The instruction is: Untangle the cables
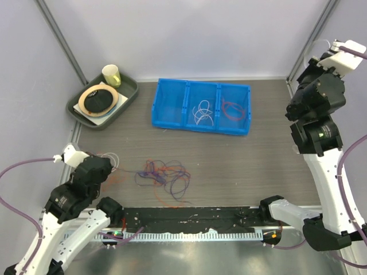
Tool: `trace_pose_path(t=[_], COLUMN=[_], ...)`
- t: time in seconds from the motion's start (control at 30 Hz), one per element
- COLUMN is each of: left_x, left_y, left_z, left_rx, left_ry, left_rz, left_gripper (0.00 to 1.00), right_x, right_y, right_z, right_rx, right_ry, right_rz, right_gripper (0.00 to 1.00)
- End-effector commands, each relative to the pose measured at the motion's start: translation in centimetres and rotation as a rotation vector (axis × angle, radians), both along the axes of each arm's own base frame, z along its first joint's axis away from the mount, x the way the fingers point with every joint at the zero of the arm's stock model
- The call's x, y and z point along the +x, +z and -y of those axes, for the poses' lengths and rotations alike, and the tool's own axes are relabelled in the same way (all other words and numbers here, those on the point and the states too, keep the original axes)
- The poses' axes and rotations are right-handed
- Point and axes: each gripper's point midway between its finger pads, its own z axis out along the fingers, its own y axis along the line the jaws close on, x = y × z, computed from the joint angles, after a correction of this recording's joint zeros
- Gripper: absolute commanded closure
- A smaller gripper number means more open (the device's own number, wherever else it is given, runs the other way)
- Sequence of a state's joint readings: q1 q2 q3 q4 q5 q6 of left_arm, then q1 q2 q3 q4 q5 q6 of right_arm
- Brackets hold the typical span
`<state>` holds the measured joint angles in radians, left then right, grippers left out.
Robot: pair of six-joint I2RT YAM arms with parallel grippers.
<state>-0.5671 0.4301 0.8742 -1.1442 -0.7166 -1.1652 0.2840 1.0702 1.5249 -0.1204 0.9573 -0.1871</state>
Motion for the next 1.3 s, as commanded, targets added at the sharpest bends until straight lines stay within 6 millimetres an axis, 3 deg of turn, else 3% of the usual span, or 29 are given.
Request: trace_pose_path(t=[0.0, 0.07, 0.13, 0.17, 0.2, 0.23, 0.27, 0.33, 0.37, 0.4, 0.5, 0.53, 0.6, 0.63, 0.77, 1.03, 1.27], left_x=[2.7, 2.8, 2.9, 2.9, 2.9, 2.9, 2.8, 2.8, 2.7, 2.8, 2.8, 2.9, 3.0, 3.0, 3.2, 3.5, 3.6], left_y=[2.8, 2.7, 2.8, 2.6, 2.5, 2.4, 2.4, 1.9, 1.8, 1.7, 1.2, 1.0, 0.9, 0.6, 0.4, -0.2, -0.1], left_z=[4.3, 5.7, 6.1, 6.1, 6.1, 6.1, 6.0, 6.0, 6.1, 6.3, 6.6, 6.7, 7.1, 7.1, 7.1, 7.0, 6.6], left_rx=[-0.063, -0.060, -0.058, -0.052, -0.048, -0.044, -0.040, -0.038, -0.040, -0.047, -0.058, -0.057, -0.066, -0.060, -0.050, -0.041, -0.038], left_ry=[-0.201, -0.285, -0.308, -0.313, -0.312, -0.315, -0.316, -0.316, -0.321, -0.325, -0.336, -0.338, -0.349, -0.350, -0.345, -0.334, -0.308], left_rz=[0.161, 0.161, 0.162, 0.155, 0.151, 0.146, 0.144, 0.136, 0.133, 0.135, 0.126, 0.121, 0.118, 0.108, 0.101, 0.094, 0.097], left_gripper=[1.00, 1.00, 1.00, 1.00, 1.00, 1.00, 1.00, 1.00, 1.00, 1.00, 1.00, 1.00, 1.00, 1.00, 1.00, 1.00, 1.00], right_x=[2.1, 3.3, 3.7, 3.4, 4.3, 4.5, 3.7, 4.7, 4.0, 5.0, 5.3, 6.5, 7.1, 8.5, 10.4, 10.9, 13.5], right_y=[3.5, 4.8, 5.9, 7.6, 7.8, 8.5, 10.7, 11.8, 13.7, 13.9, 16.3, 16.1, 17.1, 16.9, 17.2, 18.0, 15.4], right_z=[-6.6, -9.7, -11.5, -12.0, -13.3, -13.7, -13.6, -14.8, -15.1, -16.3, -17.5, -18.4, -19.4, -20.2, -21.4, -22.8, -23.8], right_rx=[0.076, 0.080, 0.110, 0.111, 0.116, 0.119, 0.114, 0.125, 0.122, 0.117, 0.124, 0.134, 0.137, 0.139, 0.190, 0.203, 0.168], right_ry=[0.434, 0.594, 0.688, 0.726, 0.782, 0.798, 0.810, 0.860, 0.889, 0.937, 1.006, 1.036, 1.084, 1.104, 1.155, 1.190, 1.158], right_rz=[0.104, 0.124, 0.144, 0.181, 0.178, 0.190, 0.243, 0.273, 0.323, 0.329, 0.423, 0.427, 0.475, 0.474, 0.516, 0.579, 0.500], right_gripper=[0.99, 0.99, 0.99, 0.99, 0.99, 0.99, 0.99, 0.99, 0.99, 0.99, 0.99, 0.99, 0.99, 0.99, 0.99, 0.99, 0.99])
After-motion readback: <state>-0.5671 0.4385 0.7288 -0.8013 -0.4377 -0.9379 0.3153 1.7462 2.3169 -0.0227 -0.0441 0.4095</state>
